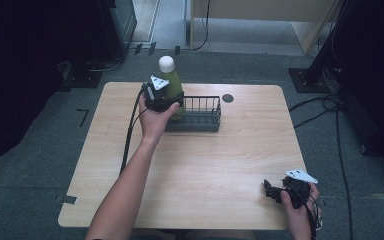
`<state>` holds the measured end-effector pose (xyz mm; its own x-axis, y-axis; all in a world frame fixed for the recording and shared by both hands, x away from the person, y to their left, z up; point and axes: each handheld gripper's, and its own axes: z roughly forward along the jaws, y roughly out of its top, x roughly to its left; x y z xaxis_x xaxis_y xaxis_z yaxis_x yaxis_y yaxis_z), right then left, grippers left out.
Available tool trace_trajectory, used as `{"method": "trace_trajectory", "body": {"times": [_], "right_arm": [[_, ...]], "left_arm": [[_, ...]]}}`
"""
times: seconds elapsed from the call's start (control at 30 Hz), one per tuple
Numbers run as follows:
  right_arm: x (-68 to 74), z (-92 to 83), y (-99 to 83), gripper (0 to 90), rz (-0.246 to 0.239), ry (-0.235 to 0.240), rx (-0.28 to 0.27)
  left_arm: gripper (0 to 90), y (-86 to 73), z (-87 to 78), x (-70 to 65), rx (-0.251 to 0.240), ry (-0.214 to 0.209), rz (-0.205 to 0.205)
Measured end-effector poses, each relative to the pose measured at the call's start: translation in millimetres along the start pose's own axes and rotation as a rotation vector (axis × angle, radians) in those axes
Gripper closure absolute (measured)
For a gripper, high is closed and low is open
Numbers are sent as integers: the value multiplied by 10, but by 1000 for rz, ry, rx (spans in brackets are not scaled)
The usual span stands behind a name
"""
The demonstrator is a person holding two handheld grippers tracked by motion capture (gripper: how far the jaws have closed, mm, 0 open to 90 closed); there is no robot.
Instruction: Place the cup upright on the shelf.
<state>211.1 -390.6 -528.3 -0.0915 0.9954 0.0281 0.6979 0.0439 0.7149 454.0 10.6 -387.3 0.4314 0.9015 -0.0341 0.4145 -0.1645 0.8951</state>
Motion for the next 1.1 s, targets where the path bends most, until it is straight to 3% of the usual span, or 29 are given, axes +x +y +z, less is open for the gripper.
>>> {"method": "trace_trajectory", "body": {"times": [0.17,0.33,0.53,1.1], "right_arm": [[0,0,0,0,0,0,0],[0,0,0,0,0,0,0],[0,0,0,0,0,0,0],[0,0,0,0,0,0,0]], "left_arm": [[210,0,25,30,-9,-4,-23],[209,-8,27,-15,-10,-13,19],[204,23,62,-35,6,-13,21],[187,49,58,-17,-2,-36,-18]]}}
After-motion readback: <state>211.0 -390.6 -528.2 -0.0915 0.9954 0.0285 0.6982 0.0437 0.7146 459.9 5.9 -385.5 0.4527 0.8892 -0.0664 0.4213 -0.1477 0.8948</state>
